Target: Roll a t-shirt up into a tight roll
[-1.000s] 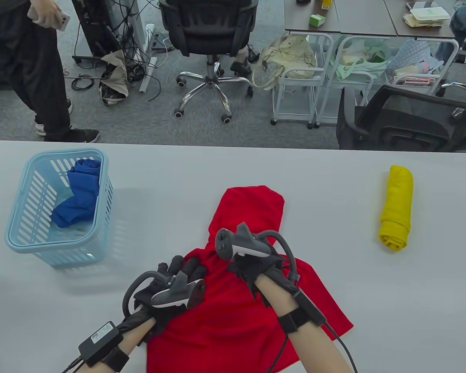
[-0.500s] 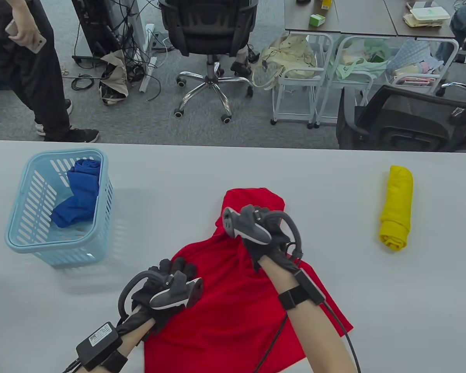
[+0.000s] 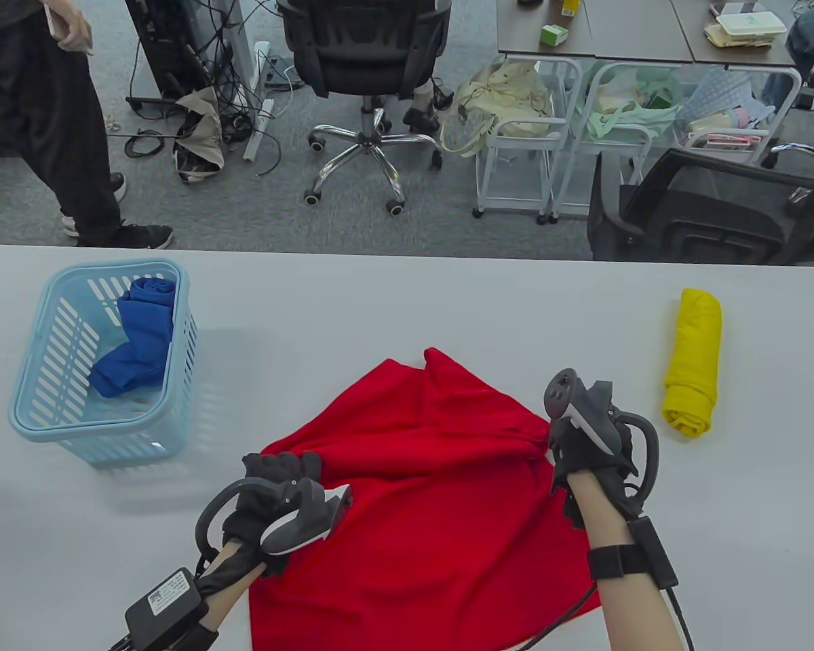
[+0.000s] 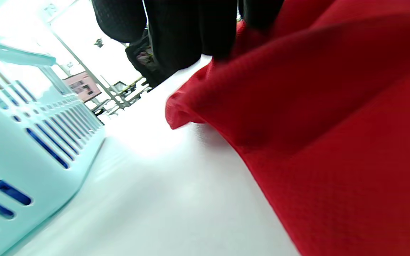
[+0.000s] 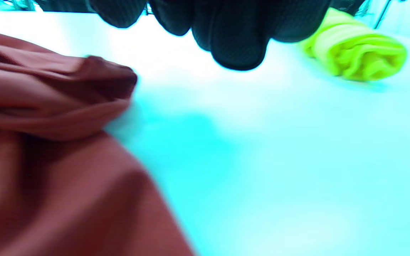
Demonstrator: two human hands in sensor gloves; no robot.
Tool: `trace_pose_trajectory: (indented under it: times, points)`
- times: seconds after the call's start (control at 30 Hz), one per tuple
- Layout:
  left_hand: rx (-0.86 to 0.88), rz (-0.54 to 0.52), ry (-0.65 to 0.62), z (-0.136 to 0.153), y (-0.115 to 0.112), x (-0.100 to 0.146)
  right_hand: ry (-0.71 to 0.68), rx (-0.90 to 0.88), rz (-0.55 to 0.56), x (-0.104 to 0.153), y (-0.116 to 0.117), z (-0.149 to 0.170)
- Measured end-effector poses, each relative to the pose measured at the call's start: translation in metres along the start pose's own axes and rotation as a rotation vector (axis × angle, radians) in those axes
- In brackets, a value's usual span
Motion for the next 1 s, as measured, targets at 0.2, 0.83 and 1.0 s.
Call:
trace_pose_trajectory:
  times: [0.2,0.83,1.0]
  points:
    - [0.208,0.269,-0.084,0.0,-0.03,-0.01,-0.553,-0.058,-0.044,0.02,-0.003,-0.081]
    - [0.149,0.28,0.026,0.011,-0.031,-0.011,0.115,0.076,-0.162,-0.024,-0.007,-0.018]
    - [0.141,0.277,0.022,0.01,-0.03,-0.012,-0.343,0.0,-0.032,-0.005,-0.015,-0.066]
Point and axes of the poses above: the tracker on the back of each hand, its own z axis roughly to the little-finger side, its own x axis roughly from the fingertips to the wrist, y = z × x, the point moved 3 cm from there along -x, roughly from the wrist to the fingertips, and after that the axes turned 13 degrees about x, right-handed, at the moved point
